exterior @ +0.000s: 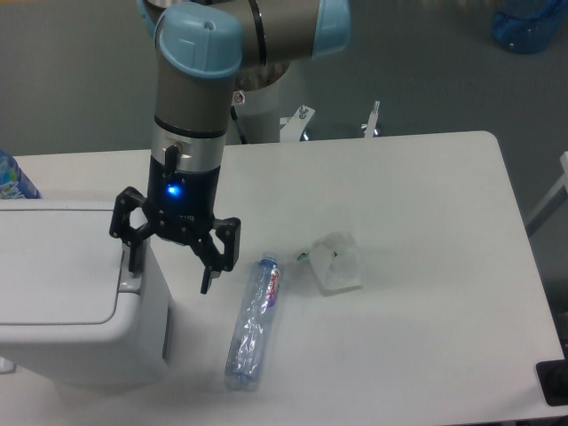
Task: Open the trash can
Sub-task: 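Hold the gripper still above the lid as it swings open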
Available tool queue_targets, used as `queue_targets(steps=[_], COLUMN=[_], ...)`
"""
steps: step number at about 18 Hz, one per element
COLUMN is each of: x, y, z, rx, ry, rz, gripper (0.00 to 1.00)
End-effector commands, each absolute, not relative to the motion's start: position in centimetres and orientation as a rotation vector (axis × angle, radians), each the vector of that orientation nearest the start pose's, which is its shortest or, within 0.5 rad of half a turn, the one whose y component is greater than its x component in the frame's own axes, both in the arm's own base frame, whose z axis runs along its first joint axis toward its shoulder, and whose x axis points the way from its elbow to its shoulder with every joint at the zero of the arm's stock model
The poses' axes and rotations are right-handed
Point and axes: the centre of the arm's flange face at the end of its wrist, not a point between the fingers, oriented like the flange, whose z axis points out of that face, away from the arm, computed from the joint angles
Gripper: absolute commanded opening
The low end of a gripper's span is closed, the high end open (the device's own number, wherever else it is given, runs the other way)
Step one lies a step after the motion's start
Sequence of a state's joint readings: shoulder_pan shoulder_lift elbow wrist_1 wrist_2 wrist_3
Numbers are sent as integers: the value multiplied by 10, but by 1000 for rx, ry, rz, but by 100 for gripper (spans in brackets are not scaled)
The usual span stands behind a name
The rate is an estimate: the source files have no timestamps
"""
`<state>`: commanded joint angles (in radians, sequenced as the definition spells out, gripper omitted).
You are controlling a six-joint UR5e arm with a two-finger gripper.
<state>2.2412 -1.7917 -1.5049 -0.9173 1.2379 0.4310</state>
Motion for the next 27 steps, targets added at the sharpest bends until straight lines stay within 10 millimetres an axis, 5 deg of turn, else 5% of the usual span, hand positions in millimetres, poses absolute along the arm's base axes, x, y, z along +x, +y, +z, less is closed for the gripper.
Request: queue_targets(steps=[18, 27], x=[-253, -268], y=[585, 583], z=[478, 526], rx=[-2548, -2469], ry=[-198, -169], rz=[-29, 75], gripper=[100, 100])
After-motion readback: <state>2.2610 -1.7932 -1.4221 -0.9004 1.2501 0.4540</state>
